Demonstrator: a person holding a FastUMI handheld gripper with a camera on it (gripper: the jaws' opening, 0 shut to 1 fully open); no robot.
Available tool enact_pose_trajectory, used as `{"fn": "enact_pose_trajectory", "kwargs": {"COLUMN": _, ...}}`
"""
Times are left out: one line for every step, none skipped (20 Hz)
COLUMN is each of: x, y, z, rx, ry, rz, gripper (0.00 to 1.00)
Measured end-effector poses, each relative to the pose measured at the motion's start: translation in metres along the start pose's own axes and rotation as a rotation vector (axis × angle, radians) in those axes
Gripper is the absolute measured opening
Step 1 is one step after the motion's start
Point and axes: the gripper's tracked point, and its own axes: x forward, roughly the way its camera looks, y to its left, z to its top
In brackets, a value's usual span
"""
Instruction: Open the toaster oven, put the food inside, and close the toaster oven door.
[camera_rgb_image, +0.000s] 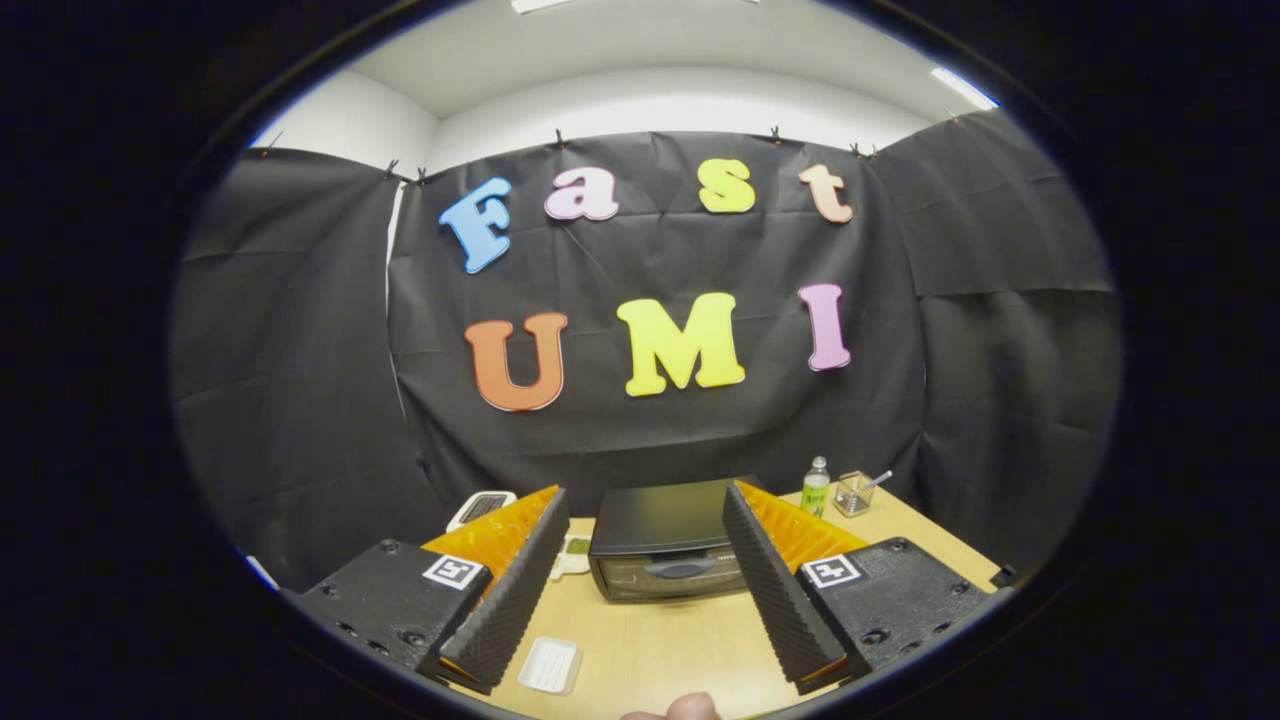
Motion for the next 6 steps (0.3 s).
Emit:
{"fn": "enact_pose_trajectory", "kwargs": {"x": -0.0008, "y": 0.0007, "z": 0.0, "rx": 0.002, "ry": 0.001, "rz": -0.001, "gripper": 1.0}}
{"fn": "enact_pose_trajectory", "kwargs": {"x": -0.0017, "y": 0.0016, "z": 0.0004, "rx": 0.007, "ry": 0.003, "rz": 0.0, "gripper": 1.0}}
{"fn": "enact_pose_trajectory", "kwargs": {"x": 0.0004, "y": 0.0025, "z": -0.001, "rx": 0.01, "ry": 0.005, "rz": 0.003, "gripper": 1.0}}
{"fn": "enact_pose_trajectory", "kwargs": {"x": 0.0008, "y": 0.0034, "z": -0.0002, "rx": 0.012, "ry": 0.004, "rz": 0.003, "gripper": 1.0}}
{"fn": "enact_pose_trajectory", "kwargs": {"x": -0.0002, "y": 0.0034, "z": 0.001, "rx": 0.012, "ry": 0.004, "rz": 0.003, "gripper": 1.0}}
{"fn": "enact_pose_trajectory", "kwargs": {"x": -0.0008, "y": 0.0039, "z": 0.0026, "rx": 0.011, "ry": 0.0, "rz": 0.004, "gripper": 1.0}}
